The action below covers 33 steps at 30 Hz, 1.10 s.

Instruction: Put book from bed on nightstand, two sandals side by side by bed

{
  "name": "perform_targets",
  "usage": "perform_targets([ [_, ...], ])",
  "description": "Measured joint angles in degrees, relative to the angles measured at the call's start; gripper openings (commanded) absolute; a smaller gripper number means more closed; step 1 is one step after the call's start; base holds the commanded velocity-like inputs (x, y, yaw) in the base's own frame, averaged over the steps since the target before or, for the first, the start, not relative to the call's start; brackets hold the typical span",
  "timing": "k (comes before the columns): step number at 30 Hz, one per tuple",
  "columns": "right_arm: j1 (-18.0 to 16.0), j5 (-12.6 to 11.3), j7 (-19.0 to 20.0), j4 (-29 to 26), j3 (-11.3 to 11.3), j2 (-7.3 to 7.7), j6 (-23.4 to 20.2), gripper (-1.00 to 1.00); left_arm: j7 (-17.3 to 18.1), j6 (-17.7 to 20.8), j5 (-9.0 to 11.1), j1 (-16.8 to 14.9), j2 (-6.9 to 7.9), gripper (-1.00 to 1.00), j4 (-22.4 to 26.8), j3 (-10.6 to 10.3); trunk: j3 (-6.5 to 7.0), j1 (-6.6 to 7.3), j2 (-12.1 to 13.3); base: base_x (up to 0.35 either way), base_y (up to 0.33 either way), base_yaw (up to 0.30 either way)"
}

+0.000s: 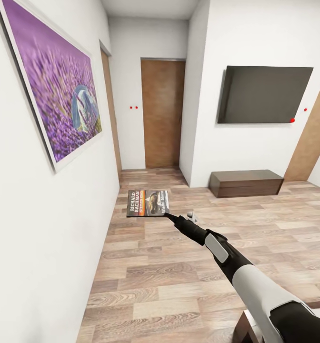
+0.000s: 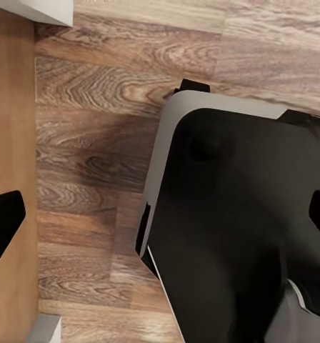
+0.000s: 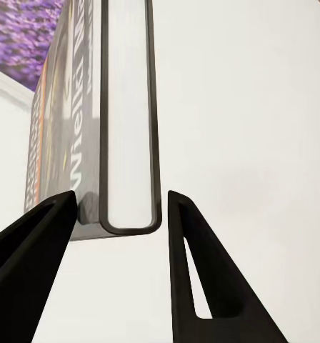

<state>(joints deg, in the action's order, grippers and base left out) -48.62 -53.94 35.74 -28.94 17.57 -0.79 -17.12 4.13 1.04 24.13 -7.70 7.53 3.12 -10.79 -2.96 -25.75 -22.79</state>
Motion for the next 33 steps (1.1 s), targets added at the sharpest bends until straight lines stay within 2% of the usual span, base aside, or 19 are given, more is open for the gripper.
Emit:
perform_targets([
  [12, 0.0, 0.02, 0.04, 0.0, 0.0, -0.01, 0.02, -1.0, 0.0, 0.0, -0.65, -0.06, -0.71, 1.0, 0.13, -0.12, 0.0, 0.01, -0.01, 0.062, 0.115, 0.0],
  [19, 0.0, 0.0, 0.05, 0.0, 0.0, -0.02, 0.0, -1.0, 0.02, -0.01, -1.08, -0.08, -1.28, 1.0, 0.84, -1.17, 0.0, 0.0, 0.0, 0.066, 0.052, 0.0],
  [25, 0.0, 0.02, 0.02, 0.01, 0.03, -0.02, 0.0, -1.0, 0.02, 0.04, -2.52, -0.08, -1.41, 1.0, 1.3, -2.12, 0.0, 0.02, -0.01, 0.228, 0.009, 0.0],
  [33, 0.0, 0.08, -0.04, 0.02, 0.14, -0.03, 0.04, -1.0, 0.03, 0.07, -3.05, -0.14, -1.49, 1.0, 1.64, -2.41, -0.01, 0.03, -0.01, 0.317, 0.002, 0.0],
])
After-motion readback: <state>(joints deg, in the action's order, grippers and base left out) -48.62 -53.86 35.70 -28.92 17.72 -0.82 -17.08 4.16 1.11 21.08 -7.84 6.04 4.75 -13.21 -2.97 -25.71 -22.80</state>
